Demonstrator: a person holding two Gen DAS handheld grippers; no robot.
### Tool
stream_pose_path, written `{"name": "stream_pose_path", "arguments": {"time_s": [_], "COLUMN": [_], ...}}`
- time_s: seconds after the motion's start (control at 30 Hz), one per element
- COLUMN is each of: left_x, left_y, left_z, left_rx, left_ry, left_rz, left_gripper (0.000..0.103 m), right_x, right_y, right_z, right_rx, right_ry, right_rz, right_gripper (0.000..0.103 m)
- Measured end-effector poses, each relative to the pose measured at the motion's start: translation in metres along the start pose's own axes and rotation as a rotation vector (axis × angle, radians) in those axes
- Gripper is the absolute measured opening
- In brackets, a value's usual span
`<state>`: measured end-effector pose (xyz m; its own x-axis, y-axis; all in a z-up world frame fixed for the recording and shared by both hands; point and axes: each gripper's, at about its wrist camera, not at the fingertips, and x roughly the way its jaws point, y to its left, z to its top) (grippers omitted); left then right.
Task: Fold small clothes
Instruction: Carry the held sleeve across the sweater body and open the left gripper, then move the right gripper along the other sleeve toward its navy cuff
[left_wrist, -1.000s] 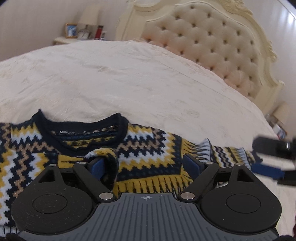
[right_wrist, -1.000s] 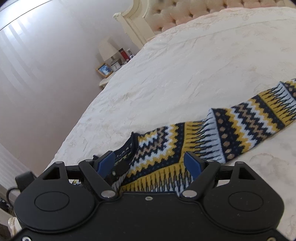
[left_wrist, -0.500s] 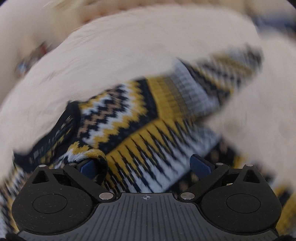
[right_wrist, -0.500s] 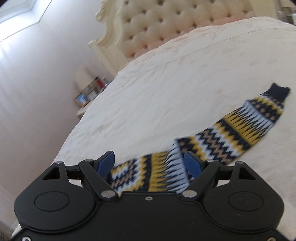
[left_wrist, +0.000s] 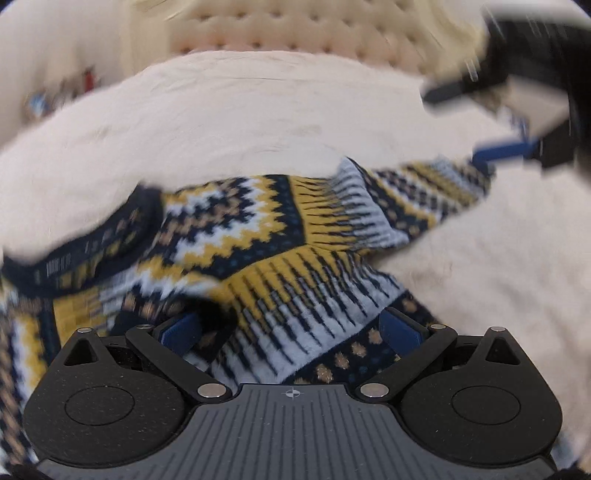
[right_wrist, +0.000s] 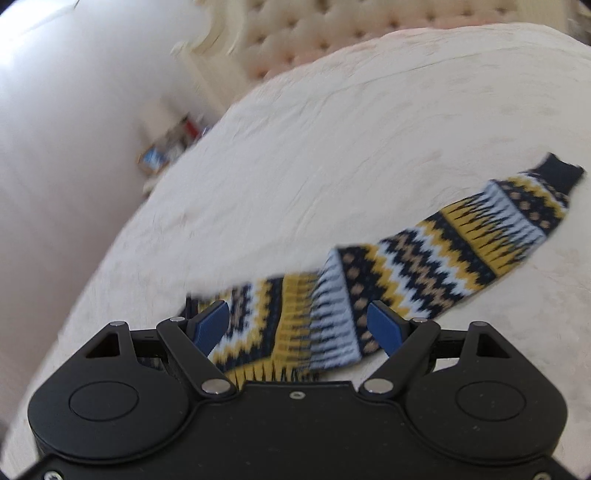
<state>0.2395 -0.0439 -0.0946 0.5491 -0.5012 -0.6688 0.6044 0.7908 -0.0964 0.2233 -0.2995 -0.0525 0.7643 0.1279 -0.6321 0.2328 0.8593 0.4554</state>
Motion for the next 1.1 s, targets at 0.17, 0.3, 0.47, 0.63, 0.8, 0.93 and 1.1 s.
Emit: {"name": "stream_pose_path", "arguments": {"time_s": [0.17, 0.3, 0.47, 0.63, 0.8, 0.93, 1.1], "left_x": [-0.008, -0.025, -0.063, -0.113, -0.133, -0.126, -0.114], "left_y": [0.03, 0.036, 0.045, 0.073, 0.113, 0.14, 0.142], "left_z": [-0.02, -0.029, -0.04, -0.056, -0.081, -0.108, -0.104], "left_rx": [-0.214, -0.279, -0.321, -0.419, -0.527, -0.626, -0.532], "left_ry": [-0.03, -0.062, -0.079, -0.106, -0.084, -0.039, -0.014], "left_rz": [-0.093, -0.117, -0.072, 0.042, 0.206, 0.252, 0.255], "left_gripper": [0.102, 0.102, 0.102, 0.102, 0.102, 0.102, 0.102], "right_x": [0.029, 0.039, 0.047, 0.058, 0.063, 0.068, 0.077], "right_y": [0.034, 0.058, 0.085, 0.109, 0.137, 0.15, 0.158], "right_z": [-0.013, -0.026, -0.044, -0.067, -0.1, -0.129, -0.143], "right_rx": [-0.185, -0.289, -0.439, -0.595, -0.812, -1.004, -1.078], "right_ry": [0.095, 0.112, 0.111, 0.11, 0.07, 0.011, -0.044], "right_rz": [0.045, 0.057, 0.045, 0.042, 0.006, -0.084, -0.125], "right_gripper": [0.083, 0.083, 0.083, 0.083, 0.078, 0.072, 0.067]}}
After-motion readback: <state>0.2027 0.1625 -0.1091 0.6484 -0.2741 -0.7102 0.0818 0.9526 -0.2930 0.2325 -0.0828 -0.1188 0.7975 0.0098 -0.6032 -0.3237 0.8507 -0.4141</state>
